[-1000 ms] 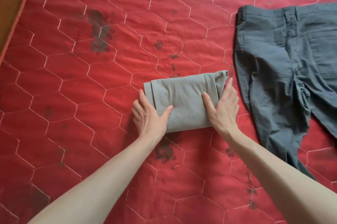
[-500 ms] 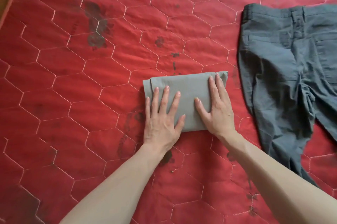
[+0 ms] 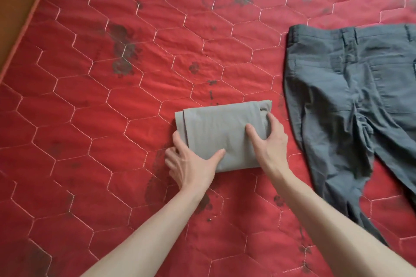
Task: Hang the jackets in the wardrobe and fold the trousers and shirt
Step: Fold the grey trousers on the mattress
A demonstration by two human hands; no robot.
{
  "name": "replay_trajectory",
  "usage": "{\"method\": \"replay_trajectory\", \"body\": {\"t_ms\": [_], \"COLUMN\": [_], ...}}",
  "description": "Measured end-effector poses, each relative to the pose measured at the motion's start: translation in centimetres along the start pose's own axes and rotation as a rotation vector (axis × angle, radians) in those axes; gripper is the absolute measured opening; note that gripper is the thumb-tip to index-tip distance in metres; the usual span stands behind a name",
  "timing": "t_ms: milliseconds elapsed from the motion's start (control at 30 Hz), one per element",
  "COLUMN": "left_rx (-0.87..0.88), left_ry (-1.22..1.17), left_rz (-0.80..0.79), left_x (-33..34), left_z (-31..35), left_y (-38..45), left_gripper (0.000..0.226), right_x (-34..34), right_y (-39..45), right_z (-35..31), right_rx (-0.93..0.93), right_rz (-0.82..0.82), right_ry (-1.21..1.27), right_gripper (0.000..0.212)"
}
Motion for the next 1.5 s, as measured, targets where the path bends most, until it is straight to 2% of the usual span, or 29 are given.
{"method": "replay_trajectory", "body": {"t_ms": [133, 267, 367, 567, 667, 800, 900, 1033, 1100, 1267, 1400, 1500], "left_rx": [-0.169, -0.226, -0.165, -0.051, 0.08, 0.196, 0.25, 0.271, 0.264, 0.194, 0.166, 0.152], "left_ry": [-0.053, -0.127, -0.194, -0.44, -0.455, -0.453, -0.496, -0.539, -0.578, -0.74, -0.859, -0.915], "left_rz": [-0.084, -0.175, -0.19, -0.287, -0.233, -0.147, -0.119, -0.175, -0.211, -0.282, -0.426, -0.463], "left_x": [-0.5, -0.6, -1.1, -1.8, -2.7, -4.7, -6.8, -10.3, -12.2, -17.6, -23.1, -28.0], "left_z": [-0.6, -0.9, -1.3, -2.4, -2.1, -1.6, -1.5, -1.2, -1.3, -1.2, 0.2, 1.8], "left_y": [0.9, 2.1, 2.6, 2.8, 2.0, 0.2, -0.9, -2.8, -4.4, -10.2, -15.7, -20.2], "left_gripper": [0.125, 0.12, 0.103, 0.094, 0.085, 0.092, 0.081, 0.074, 0.073, 0.08, 0.076, 0.07], "right_x": [0.7, 0.3, -0.2, -1.5, -1.5, -2.4, -3.8, -5.8, -6.9, -11.4, -16.7, -21.0], "right_y": [-2.0, -1.1, -0.4, -0.5, -1.1, -2.5, -3.3, -4.8, -6.3, -12.1, -18.4, -23.1], "right_z": [0.8, 0.8, 0.9, 0.7, 0.9, 0.4, -0.7, -3.2, -4.5, -8.2, -11.7, -14.8], "right_rx": [0.161, 0.156, 0.147, 0.195, 0.192, 0.096, 0.138, 0.231, 0.234, 0.156, 0.11, 0.077], "right_rz": [-0.037, -0.065, -0.125, -0.262, -0.304, -0.248, -0.299, -0.609, -0.71, -0.678, -0.673, -0.647], "right_ry": [-0.132, -0.2, -0.193, -0.003, 0.07, 0.239, 0.343, 0.409, 0.395, 0.384, 0.394, 0.402], "right_gripper": [0.072, 0.07, 0.069, 0.07, 0.073, 0.076, 0.083, 0.068, 0.063, 0.045, 0.059, 0.062]}}
Point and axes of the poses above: each hand's wrist, its own y-axis towards the middle knuckle, its own x-axis out of the palm, z = x × y, the point moved 4 cm from there along y, towards the middle knuckle, and after that the axes turned 6 degrees about x, right-handed, at the moved point
